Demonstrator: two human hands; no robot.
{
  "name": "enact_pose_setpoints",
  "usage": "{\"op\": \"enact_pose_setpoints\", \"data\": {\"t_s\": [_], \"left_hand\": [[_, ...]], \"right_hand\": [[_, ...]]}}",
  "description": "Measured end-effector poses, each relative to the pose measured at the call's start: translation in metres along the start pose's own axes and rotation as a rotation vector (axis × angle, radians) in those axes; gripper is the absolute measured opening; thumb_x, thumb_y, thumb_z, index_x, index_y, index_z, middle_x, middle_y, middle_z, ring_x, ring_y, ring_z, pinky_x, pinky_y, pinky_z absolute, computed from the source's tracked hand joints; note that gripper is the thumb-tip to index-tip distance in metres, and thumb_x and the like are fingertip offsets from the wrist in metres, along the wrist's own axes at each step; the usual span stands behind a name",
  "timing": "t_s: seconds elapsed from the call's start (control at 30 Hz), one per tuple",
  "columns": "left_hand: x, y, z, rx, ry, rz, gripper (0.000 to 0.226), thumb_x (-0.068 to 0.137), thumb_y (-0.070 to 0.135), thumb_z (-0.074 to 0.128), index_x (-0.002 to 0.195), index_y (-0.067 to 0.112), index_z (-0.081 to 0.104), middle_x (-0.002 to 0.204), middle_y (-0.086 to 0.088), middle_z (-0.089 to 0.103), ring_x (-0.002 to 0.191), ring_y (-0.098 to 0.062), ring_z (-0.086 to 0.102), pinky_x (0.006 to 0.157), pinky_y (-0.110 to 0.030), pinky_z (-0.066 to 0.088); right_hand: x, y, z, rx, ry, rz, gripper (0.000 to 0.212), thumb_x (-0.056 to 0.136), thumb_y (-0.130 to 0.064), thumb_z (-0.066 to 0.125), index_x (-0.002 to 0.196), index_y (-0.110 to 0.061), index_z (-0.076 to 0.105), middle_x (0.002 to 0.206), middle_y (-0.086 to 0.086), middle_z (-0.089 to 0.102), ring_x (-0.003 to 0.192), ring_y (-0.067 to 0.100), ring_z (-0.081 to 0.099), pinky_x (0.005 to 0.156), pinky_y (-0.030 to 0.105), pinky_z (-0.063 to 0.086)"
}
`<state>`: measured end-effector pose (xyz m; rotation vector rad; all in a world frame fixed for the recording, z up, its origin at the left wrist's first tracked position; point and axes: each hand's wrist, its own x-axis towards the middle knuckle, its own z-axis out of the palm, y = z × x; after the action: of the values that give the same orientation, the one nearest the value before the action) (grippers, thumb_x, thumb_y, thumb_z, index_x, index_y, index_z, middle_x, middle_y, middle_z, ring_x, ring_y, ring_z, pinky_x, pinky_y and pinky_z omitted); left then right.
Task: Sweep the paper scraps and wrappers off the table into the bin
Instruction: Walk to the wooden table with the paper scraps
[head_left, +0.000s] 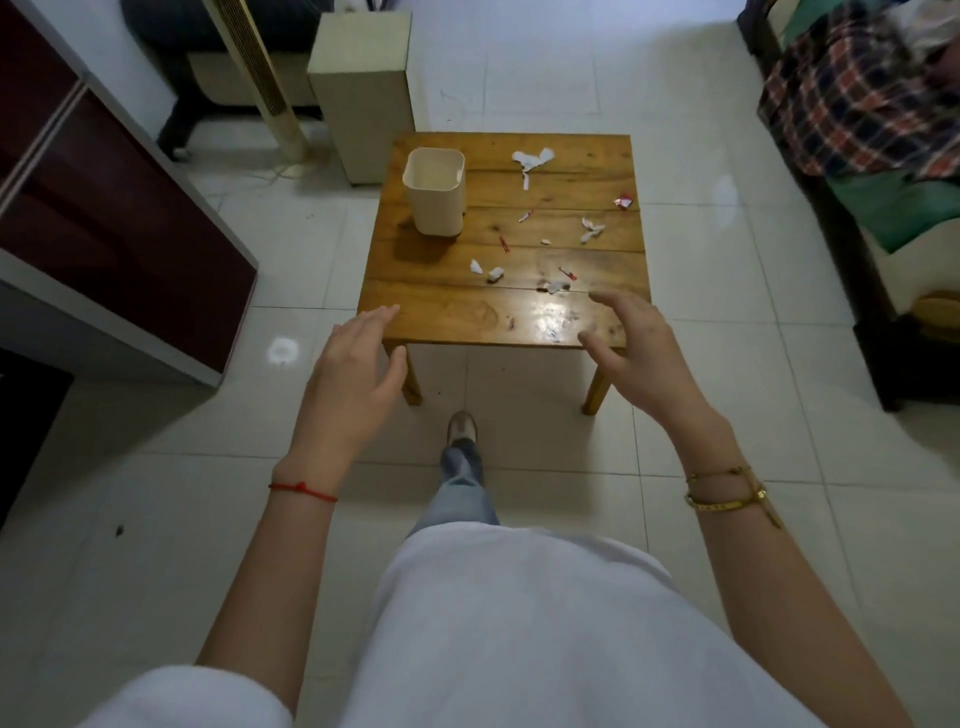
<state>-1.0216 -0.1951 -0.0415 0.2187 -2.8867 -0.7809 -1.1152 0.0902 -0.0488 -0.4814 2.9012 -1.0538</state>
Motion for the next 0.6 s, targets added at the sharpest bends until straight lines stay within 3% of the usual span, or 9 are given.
{"op": "enact_pose_setpoints", "data": {"t_s": [0.33,0.6], "left_hand": [[0.212,-0.059,0.010,-0.024,-0.003,-0.008,0.045,0.095,0.033,0.044,0.139,0.026,0.039,0.140,0.002,0.048,0.129,-0.014,0.044,0.104,-0.032,0.040],[0.367,-0.110,0.044,-0.031,-0.053,-0.153,0.043,0.095,0.033,0.045,0.137,0.022,0.042,0.139,-0.002,0.050,0.127,-0.021,0.048,0.098,-0.035,0.043]], "right_hand": [[0.201,0.008,0.042,-0.009,0.004,0.060,0.045,0.092,-0.028,0.060,0.133,-0.016,0.048,0.133,0.002,0.054,0.126,0.016,0.045,0.104,0.027,0.032],[0.325,0.006,0.079,-0.059,-0.056,0.138,0.046,0.093,-0.028,0.058,0.136,-0.014,0.046,0.137,0.002,0.051,0.130,0.018,0.041,0.110,0.035,0.034]]}}
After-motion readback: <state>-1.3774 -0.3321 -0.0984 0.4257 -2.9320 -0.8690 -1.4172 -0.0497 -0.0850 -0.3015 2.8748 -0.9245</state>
